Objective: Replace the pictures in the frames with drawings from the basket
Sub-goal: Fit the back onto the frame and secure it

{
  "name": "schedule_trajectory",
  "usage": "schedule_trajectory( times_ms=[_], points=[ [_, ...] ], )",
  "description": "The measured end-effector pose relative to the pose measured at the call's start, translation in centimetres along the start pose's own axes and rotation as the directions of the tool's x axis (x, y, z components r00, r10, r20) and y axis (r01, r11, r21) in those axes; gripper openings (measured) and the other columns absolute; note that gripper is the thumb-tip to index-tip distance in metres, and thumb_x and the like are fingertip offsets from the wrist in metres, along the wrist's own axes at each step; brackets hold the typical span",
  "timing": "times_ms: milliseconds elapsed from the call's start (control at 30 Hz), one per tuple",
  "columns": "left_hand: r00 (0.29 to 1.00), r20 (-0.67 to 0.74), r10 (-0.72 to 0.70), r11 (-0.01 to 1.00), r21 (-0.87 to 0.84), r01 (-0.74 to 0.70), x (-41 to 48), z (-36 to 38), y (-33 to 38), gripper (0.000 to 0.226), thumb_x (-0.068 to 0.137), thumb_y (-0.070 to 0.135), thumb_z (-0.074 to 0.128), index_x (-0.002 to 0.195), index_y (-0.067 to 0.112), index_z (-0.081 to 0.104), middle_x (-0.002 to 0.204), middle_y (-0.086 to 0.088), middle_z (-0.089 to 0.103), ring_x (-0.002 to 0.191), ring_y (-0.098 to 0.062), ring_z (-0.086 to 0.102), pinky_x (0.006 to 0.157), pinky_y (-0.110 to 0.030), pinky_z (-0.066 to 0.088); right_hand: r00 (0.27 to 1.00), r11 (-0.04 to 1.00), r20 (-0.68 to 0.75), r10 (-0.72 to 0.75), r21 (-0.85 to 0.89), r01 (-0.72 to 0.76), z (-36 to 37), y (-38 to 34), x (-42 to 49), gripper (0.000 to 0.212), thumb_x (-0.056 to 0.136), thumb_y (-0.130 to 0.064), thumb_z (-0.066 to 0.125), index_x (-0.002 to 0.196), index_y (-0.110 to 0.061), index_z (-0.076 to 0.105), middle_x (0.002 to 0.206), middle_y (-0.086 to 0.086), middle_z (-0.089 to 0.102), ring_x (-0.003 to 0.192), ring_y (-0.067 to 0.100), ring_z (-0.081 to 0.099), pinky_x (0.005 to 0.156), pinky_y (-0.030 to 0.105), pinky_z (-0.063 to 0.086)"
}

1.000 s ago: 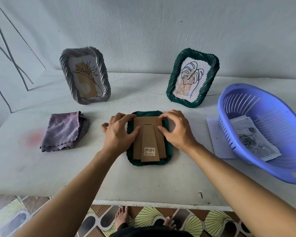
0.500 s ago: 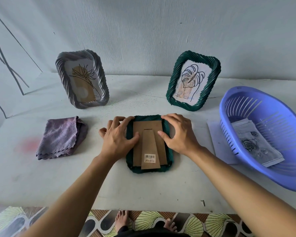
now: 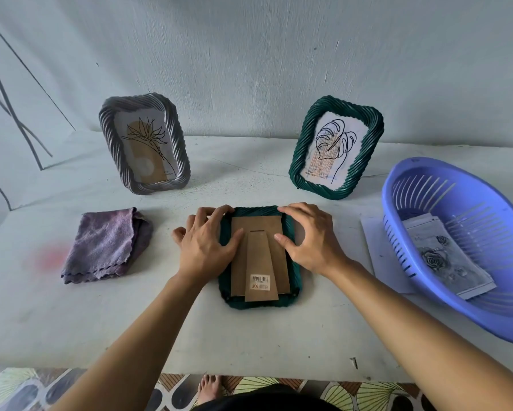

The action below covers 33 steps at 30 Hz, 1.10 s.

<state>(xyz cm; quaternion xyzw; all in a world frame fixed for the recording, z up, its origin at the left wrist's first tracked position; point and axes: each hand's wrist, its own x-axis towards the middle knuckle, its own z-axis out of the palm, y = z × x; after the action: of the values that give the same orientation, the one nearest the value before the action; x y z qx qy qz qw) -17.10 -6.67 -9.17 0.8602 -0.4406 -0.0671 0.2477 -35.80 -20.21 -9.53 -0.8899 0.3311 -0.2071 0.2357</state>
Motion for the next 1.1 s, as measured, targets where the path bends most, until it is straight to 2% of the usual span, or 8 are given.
schedule_trajectory(
  times_ms=[167, 333, 433, 700, 867, 1100],
  points=[
    [0.991, 0.109, -0.075, 0.99, -0.112, 0.087, 1.3, -0.8, 0.0, 0.039, 0.083, 0.055, 0.07, 0.118, 0.05, 0.055, 0.117, 0.014, 0.05, 0.121, -0.016, 0.043, 0.094, -0.043, 0.022, 0.999, 1.0, 0.022, 0.028, 0.012, -0.029, -0.1, -0.2, 0.3, 0.056, 0.079, -0.042, 0.075, 0.13, -0.021, 0.062, 0.123, -0.006, 0.06, 0.119, 0.017, 0.054, 0.105, 0.045, 0.039],
    [0.998, 0.027, -0.053, 0.984, -0.172, 0.057, 0.7, -0.9, -0.1, 0.039, 0.08, 0.056, 0.074, 0.116, 0.047, 0.061, 0.112, 0.015, 0.055, 0.115, -0.015, 0.049, 0.088, -0.037, 0.021, 0.999, 0.999, 0.026, 0.036, 0.01, -0.036, -0.2, -0.1, 0.6, 0.057, 0.076, -0.046, 0.072, 0.127, -0.021, 0.064, 0.119, -0.006, 0.062, 0.115, 0.017, 0.056, 0.101, 0.048, 0.043],
    [0.999, -0.014, -0.046, 0.983, -0.18, 0.042, 0.2, -0.7, -0.2, 0.041, 0.08, 0.057, 0.074, 0.118, 0.044, 0.063, 0.114, 0.013, 0.059, 0.114, -0.015, 0.051, 0.087, -0.035, 0.02, 0.999, 0.999, 0.018, 0.04, 0.013, -0.04, -0.1, -0.1, 0.5, 0.055, 0.078, -0.041, 0.077, 0.128, -0.022, 0.063, 0.122, -0.006, 0.061, 0.117, 0.017, 0.054, 0.104, 0.047, 0.041],
    [0.984, 0.149, -0.093, 0.984, -0.135, 0.114, 1.4, -1.3, 0.2, 0.04, 0.081, 0.054, 0.073, 0.118, 0.051, 0.057, 0.114, 0.017, 0.051, 0.12, -0.015, 0.043, 0.091, -0.041, 0.021, 0.99, 0.994, 0.083, 0.11, -0.007, -0.11, -0.7, -0.8, 1.5, 0.053, 0.078, -0.038, 0.081, 0.125, -0.027, 0.058, 0.127, -0.008, 0.058, 0.123, 0.017, 0.049, 0.104, 0.038, 0.036],
    [0.982, 0.162, -0.102, 0.983, -0.133, 0.124, 1.6, -1.3, 0.4, 0.034, 0.082, 0.052, 0.073, 0.112, 0.051, 0.057, 0.115, 0.016, 0.052, 0.117, -0.015, 0.042, 0.087, -0.04, 0.02, 0.988, 0.992, 0.092, 0.127, 0.006, -0.128, -0.8, -0.8, 1.6, 0.049, 0.077, -0.037, 0.082, 0.12, -0.031, 0.06, 0.125, -0.01, 0.058, 0.123, 0.016, 0.048, 0.105, 0.04, 0.035],
    [0.985, 0.151, -0.084, 0.985, -0.135, 0.105, 1.3, -1.2, 0.3, 0.024, 0.083, 0.052, 0.072, 0.104, 0.052, 0.059, 0.117, 0.018, 0.049, 0.119, -0.015, 0.041, 0.091, -0.041, 0.021, 0.992, 0.99, 0.06, 0.113, 0.074, -0.117, -0.5, -0.5, 1.3, 0.043, 0.074, -0.034, 0.084, 0.111, -0.032, 0.063, 0.117, -0.012, 0.06, 0.118, 0.016, 0.052, 0.104, 0.048, 0.039]
  ],
)
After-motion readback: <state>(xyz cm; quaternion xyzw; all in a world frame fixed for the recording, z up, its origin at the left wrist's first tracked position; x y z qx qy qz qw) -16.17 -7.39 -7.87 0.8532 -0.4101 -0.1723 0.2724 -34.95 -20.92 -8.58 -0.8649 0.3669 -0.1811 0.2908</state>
